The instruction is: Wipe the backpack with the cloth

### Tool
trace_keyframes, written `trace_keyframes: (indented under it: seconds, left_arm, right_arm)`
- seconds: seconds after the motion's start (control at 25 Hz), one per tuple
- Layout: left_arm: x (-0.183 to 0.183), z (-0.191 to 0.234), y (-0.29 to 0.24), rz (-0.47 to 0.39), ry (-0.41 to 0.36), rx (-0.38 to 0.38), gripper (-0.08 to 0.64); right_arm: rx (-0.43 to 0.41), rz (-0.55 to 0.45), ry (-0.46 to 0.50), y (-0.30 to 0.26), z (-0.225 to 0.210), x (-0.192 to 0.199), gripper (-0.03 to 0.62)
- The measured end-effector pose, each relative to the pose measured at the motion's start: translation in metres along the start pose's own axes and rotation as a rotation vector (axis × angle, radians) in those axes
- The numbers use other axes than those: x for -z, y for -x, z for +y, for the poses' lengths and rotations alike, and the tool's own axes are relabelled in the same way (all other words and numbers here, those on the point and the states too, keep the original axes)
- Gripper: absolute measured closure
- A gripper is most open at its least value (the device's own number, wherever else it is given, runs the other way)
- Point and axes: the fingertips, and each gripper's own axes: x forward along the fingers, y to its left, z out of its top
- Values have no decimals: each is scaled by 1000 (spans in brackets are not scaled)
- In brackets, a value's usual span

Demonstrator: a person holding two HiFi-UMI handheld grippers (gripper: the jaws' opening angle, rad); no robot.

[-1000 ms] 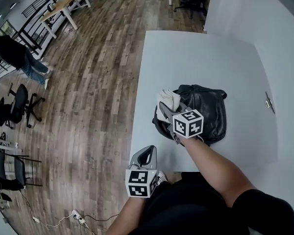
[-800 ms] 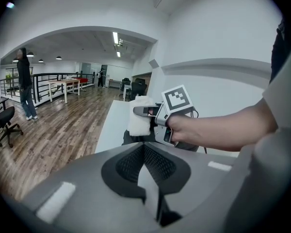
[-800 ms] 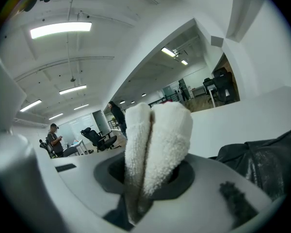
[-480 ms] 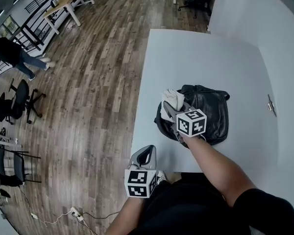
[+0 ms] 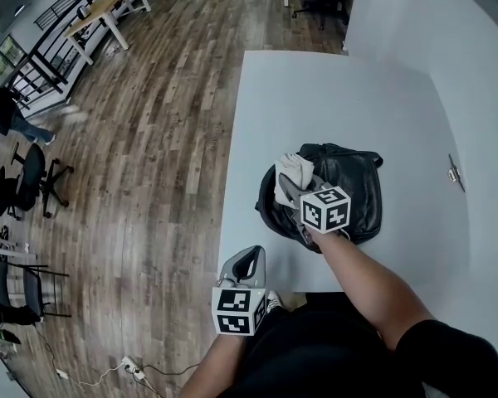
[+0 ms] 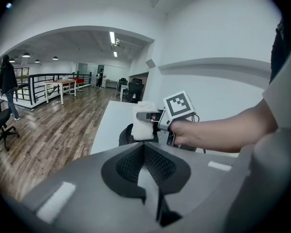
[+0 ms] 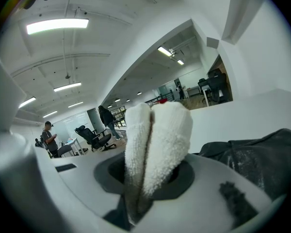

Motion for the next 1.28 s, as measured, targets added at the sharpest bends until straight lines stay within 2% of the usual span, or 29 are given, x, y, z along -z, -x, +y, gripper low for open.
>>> trace_keyframes:
  seconds: [0.84, 1.28]
  left_arm:
    - [-3, -35, -22, 12, -42, 77, 552]
    - [-9, -65, -35, 16, -78, 136, 552]
  right_arm:
    - [86, -26, -7, 41, -44, -1, 508]
    - [161, -62, -25, 79, -78, -9, 508]
